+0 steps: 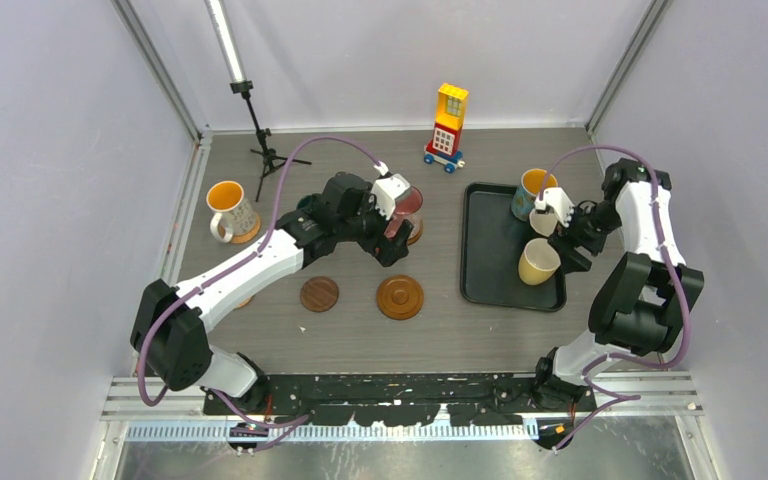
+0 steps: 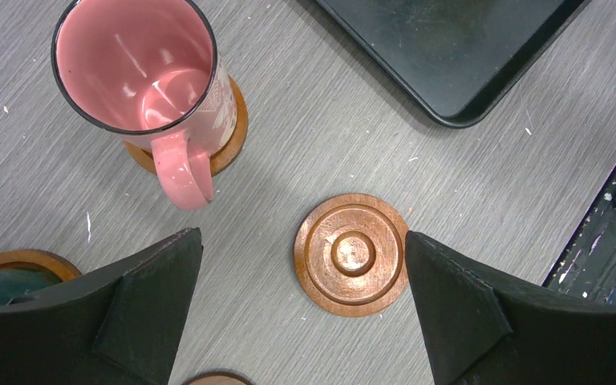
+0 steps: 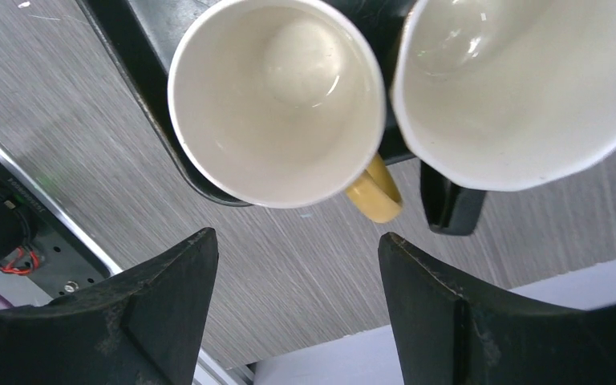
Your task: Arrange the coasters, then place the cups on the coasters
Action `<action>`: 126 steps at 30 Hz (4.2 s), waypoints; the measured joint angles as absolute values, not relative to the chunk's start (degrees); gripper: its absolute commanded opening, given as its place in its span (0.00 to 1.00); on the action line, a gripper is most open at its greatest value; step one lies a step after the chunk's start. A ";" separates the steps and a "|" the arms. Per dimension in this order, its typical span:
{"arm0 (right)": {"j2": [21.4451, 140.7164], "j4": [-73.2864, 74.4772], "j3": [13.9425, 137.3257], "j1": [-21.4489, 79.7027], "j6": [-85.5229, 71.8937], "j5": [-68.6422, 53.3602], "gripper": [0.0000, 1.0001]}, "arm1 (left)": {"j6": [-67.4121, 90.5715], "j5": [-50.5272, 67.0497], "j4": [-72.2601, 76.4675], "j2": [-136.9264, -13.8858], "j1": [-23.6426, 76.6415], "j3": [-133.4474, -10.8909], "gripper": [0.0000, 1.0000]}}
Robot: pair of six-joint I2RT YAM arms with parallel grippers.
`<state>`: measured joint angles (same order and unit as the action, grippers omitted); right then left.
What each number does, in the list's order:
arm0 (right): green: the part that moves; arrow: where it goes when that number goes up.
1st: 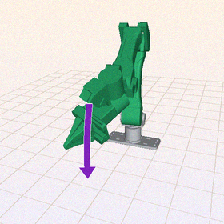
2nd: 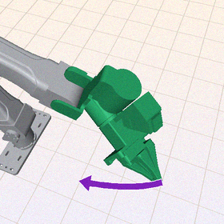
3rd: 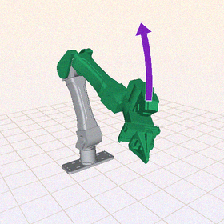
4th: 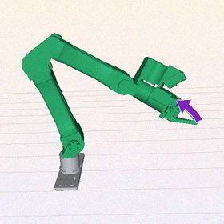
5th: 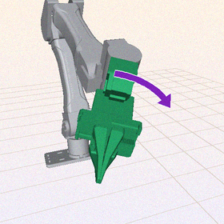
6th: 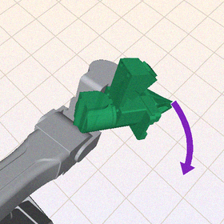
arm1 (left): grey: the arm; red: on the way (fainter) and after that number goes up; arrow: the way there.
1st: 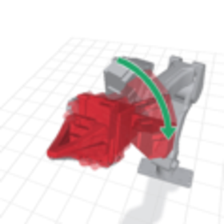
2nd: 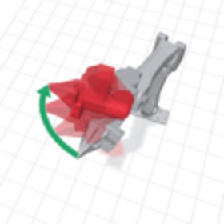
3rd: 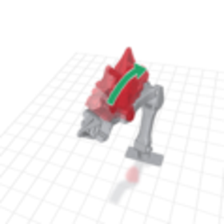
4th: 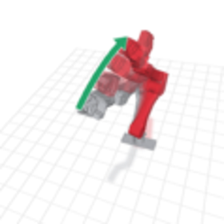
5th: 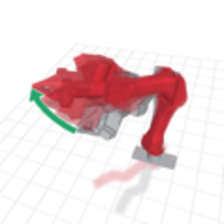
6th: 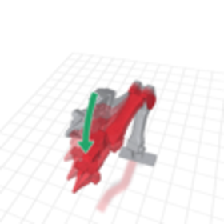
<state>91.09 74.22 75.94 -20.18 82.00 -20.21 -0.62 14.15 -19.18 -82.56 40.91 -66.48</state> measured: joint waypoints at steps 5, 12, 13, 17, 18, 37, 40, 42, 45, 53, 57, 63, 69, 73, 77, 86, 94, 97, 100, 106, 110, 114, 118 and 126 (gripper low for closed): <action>91.09 74.19 78.24 -20.18 83.37 -20.18 0.78 | -0.64 14.17 -19.18 -82.56 40.91 -66.48 0.99; 92.03 73.87 78.87 -20.18 83.72 -20.18 0.78 | -0.67 14.15 -19.25 -82.56 40.91 -66.37 0.99; 92.27 73.71 78.87 -20.18 83.74 -20.18 0.78 | -0.67 14.15 -19.27 -82.56 40.91 -66.30 0.99; 93.34 72.90 78.83 -19.94 83.79 -20.18 0.78 | -0.67 14.15 -19.62 -82.56 40.91 -65.93 0.99; 93.56 72.71 78.74 -19.88 83.79 -20.18 0.78 | -0.67 14.15 -19.62 -82.56 40.91 -65.76 0.99; 90.65 73.76 71.33 -19.22 83.88 -19.94 0.75 | -0.54 14.15 -20.12 -82.56 40.91 -65.30 0.98; 89.12 74.30 70.17 -18.90 83.26 -20.27 0.74 | -0.47 14.15 -20.12 -82.59 40.91 -65.30 0.98; 88.09 74.37 69.14 -18.31 81.95 -20.49 0.73 | -0.45 14.15 -20.10 -82.59 40.91 -65.30 0.97; 86.65 73.97 67.51 -16.53 78.19 -20.84 0.72 | -0.19 14.09 -20.08 -82.63 40.91 -65.30 0.97; 81.38 69.54 62.52 -10.24 65.49 -20.16 0.73 | 2.22 13.02 -20.08 -83.48 40.91 -65.30 0.97; 78.96 68.16 60.80 -7.33 60.64 -20.10 0.73 | 3.05 13.02 -20.08 -83.88 40.91 -65.30 0.97; 78.22 67.51 60.40 -3.36 54.70 -20.32 0.76 | 4.36 13.02 -20.08 -85.03 40.91 -65.30 0.96; 78.22 67.18 60.40 -0.95 50.74 -21.41 0.77 | 6.72 13.02 -20.05 -86.63 40.93 -65.32 0.95; 78.22 66.37 60.38 2.02 47.86 -22.52 0.80 | 8.32 12.58 -19.99 -87.15 41.04 -65.34 0.95; 78.22 65.23 60.40 5.23 45.21 -24.25 0.81 | 9.02 11.79 -19.77 -87.37 41.74 -65.69 0.94; 76.20 65.84 62.06 7.35 42.85 -29.21 0.84 | 9.17 9.02 -18.98 -90.78 46.61 -69.21 0.91; 70.02 68.53 73.84 -5.69 38.87 -38.68 0.84 | 11.62 6.61 -17.56 -98.52 55.09 -74.06 0.89; 71.33 69.12 78.67 -13.93 38.17 -41.85 0.84 | 12.16 6.02 -17.47 -102.76 57.47 -78.02 0.88; 73.56 69.25 81.32 -19.97 37.45 -43.35 0.84 | 12.99 5.32 -17.54 -108.16 59.66 -84.42 0.87; 79.00 68.97 85.34 -31.64 35.70 -45.34 0.84 | 13.54 2.55 -17.93 -117.03 63.00 -95.39 0.85; 80.01 68.95 86.96 -36.05 35.59 -45.74 0.84 | 13.91 -0.91 -19.03 -121.71 64.45 -101.01 0.81; 80.01 68.99 87.33 -37.06 35.70 -46.26 0.84 | 14.17 -4.43 -20.18 -126.02 65.10 -105.34 0.74; 80.01 69.08 87.33 -37.50 36.34 -46.28 0.84 | 13.98 -7.53 -20.82 -129.29 65.10 -107.13 0.67; 79.99 69.93 87.20 -38.22 37.91 -46.24 0.84 | 12.38 -9.93 -22.63 -131.35 65.06 -108.90 0.38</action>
